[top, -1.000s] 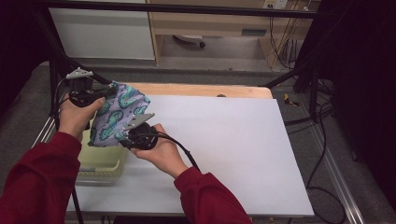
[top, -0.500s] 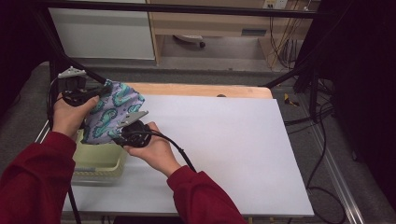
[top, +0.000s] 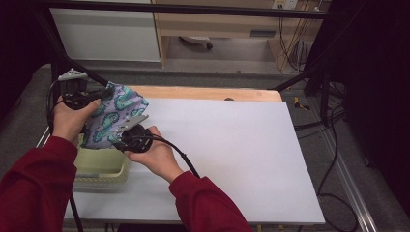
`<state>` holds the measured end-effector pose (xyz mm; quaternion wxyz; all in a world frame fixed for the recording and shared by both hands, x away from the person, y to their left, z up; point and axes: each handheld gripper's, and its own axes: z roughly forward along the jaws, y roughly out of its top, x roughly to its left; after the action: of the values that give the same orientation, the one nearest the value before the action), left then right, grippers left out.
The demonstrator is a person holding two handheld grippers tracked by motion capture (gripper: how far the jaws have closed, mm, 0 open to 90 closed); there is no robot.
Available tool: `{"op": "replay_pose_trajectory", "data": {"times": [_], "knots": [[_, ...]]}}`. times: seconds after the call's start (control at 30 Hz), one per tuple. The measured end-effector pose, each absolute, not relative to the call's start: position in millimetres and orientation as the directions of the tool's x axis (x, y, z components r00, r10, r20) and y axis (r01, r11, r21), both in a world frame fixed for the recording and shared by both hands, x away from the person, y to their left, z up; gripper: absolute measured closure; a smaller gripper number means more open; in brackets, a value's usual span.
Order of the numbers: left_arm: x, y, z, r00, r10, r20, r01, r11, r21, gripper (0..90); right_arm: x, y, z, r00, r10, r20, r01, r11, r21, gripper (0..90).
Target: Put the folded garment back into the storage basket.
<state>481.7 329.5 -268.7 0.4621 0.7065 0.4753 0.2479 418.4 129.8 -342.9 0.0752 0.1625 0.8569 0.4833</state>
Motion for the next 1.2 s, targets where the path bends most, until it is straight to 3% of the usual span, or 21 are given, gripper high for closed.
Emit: {"op": "replay_pose_trajectory", "data": {"times": [1.2], "knots": [[482,354,-278,0.386,0.917,-0.099,0.457,-0.097,0.884,85.9,417,153,-349,-0.945,0.328,0.006,0.174,0.485,0.857,79.2]]}}
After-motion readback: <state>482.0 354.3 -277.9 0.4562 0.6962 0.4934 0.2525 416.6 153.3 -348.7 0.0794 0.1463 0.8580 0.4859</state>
